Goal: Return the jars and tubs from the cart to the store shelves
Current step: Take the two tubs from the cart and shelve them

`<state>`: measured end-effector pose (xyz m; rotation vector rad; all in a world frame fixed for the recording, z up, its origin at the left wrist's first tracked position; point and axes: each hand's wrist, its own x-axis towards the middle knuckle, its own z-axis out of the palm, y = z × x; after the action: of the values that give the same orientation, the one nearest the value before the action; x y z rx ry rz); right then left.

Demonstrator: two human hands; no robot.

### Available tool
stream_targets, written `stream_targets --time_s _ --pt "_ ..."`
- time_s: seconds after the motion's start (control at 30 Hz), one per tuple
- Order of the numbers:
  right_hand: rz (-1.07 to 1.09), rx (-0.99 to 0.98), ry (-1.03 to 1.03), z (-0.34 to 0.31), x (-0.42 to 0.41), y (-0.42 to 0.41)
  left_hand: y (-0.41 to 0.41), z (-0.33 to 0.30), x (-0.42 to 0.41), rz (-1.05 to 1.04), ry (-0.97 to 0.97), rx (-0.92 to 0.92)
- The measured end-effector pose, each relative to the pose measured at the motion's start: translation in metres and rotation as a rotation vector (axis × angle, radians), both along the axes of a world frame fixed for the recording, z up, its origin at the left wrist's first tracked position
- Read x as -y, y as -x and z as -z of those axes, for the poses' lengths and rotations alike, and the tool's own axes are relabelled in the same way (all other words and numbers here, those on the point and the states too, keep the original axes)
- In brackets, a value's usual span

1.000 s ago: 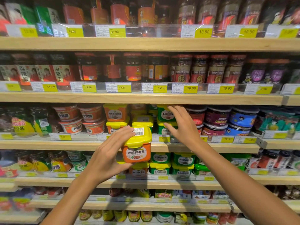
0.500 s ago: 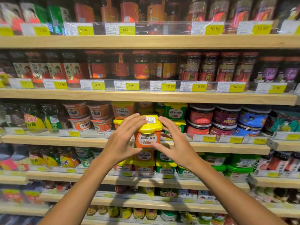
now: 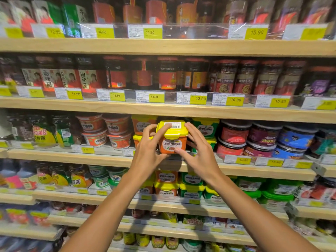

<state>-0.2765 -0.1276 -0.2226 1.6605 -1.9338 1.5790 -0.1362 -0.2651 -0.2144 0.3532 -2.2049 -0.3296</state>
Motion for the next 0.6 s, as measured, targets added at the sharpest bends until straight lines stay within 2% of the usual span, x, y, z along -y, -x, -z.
stream_targets --time_s 0.23,0.47,0.6 --pt "0.04 0.051 0.046 0.003 0.013 0.008 0.015 0.005 0.004 -0.048 -0.026 -0.059" --pt "0.116 0.132 0.064 0.007 0.028 0.013 0.026 0.008 0.004 0.008 -0.156 -0.182" --pt "0.167 0.182 0.08 0.012 0.041 0.016 0.032 0.011 -0.001 0.122 -0.311 -0.308"
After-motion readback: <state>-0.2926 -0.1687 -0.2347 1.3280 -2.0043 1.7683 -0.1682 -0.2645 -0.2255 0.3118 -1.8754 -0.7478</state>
